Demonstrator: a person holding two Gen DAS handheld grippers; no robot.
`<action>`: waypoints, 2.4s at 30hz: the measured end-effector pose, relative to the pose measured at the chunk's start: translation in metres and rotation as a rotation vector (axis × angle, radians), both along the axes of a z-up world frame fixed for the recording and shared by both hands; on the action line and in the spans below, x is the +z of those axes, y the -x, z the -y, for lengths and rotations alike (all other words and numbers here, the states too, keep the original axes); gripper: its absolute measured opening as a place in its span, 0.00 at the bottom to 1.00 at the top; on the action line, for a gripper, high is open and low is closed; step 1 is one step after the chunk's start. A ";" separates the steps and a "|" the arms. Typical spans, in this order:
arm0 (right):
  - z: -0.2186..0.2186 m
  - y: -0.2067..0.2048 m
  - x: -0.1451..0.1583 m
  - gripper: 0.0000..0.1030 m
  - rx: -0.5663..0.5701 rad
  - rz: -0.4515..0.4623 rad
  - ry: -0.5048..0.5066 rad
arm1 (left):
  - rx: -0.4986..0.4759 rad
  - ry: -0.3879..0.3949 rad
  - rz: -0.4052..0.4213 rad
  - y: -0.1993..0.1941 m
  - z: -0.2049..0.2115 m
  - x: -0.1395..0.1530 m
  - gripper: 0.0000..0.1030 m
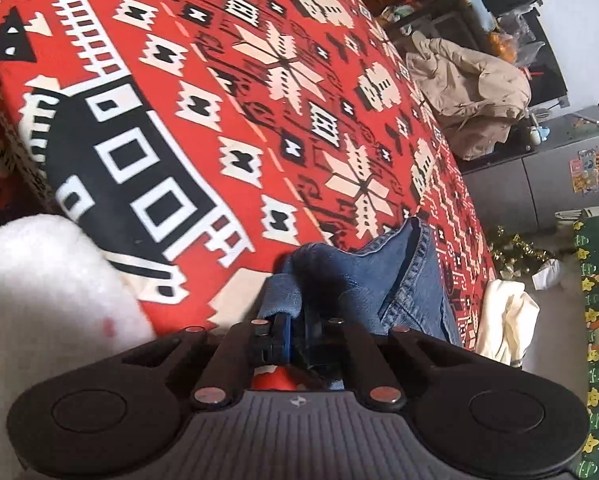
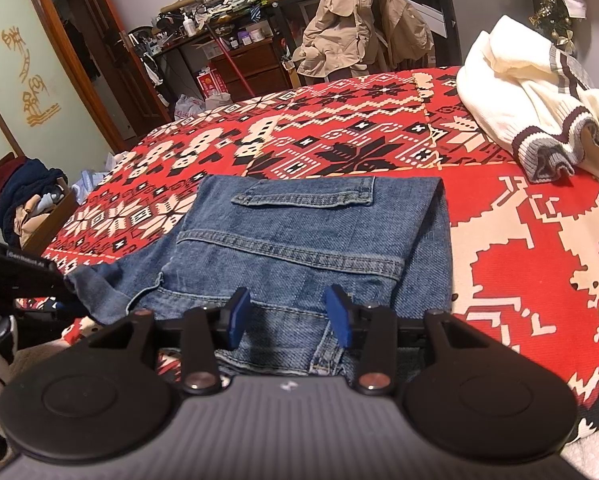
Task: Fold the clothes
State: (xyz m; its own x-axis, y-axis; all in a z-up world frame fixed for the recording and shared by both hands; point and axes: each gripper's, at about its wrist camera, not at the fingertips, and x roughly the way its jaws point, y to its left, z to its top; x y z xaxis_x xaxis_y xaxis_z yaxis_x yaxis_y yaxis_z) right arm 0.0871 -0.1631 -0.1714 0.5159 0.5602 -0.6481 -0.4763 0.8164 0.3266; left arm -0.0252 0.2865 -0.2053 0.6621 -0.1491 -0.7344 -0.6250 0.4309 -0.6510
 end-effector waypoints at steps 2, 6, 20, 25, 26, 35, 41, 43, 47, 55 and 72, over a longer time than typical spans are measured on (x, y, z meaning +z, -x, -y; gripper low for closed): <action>0.000 0.000 0.000 0.46 0.000 0.001 0.001 | -0.022 -0.024 -0.017 -0.002 0.001 0.003 0.07; 0.000 0.001 0.000 0.46 0.002 0.003 0.005 | -0.062 -0.056 -0.048 -0.005 0.002 0.008 0.07; -0.001 0.001 0.000 0.46 0.000 0.002 0.003 | -0.074 -0.169 -0.164 0.000 -0.020 0.036 0.04; -0.001 0.001 0.000 0.48 0.003 0.005 0.004 | -0.048 -0.103 -0.056 0.004 -0.032 0.049 0.04; -0.002 0.002 0.000 0.49 0.004 0.006 0.006 | -0.052 -0.105 -0.029 0.003 -0.031 0.054 0.04; -0.003 0.003 0.001 0.50 0.007 0.010 0.012 | -0.267 -0.191 -0.021 -0.049 0.019 0.045 0.06; -0.002 0.003 0.001 0.50 0.006 0.010 0.010 | -0.252 -0.228 -0.096 -0.035 0.002 0.024 0.03; -0.002 0.003 0.001 0.50 0.006 0.010 0.009 | -0.261 -0.226 -0.088 -0.028 0.000 0.023 0.03; -0.003 0.003 0.000 0.51 0.009 0.011 0.011 | -0.281 -0.237 -0.085 -0.025 -0.002 0.024 0.03; -0.003 0.003 0.000 0.53 0.011 0.014 0.013 | -0.284 -0.395 -0.105 -0.022 0.002 0.033 0.08; -0.006 0.006 -0.001 0.56 0.016 0.033 0.020 | -0.377 -0.212 -0.037 -0.026 0.015 0.025 0.03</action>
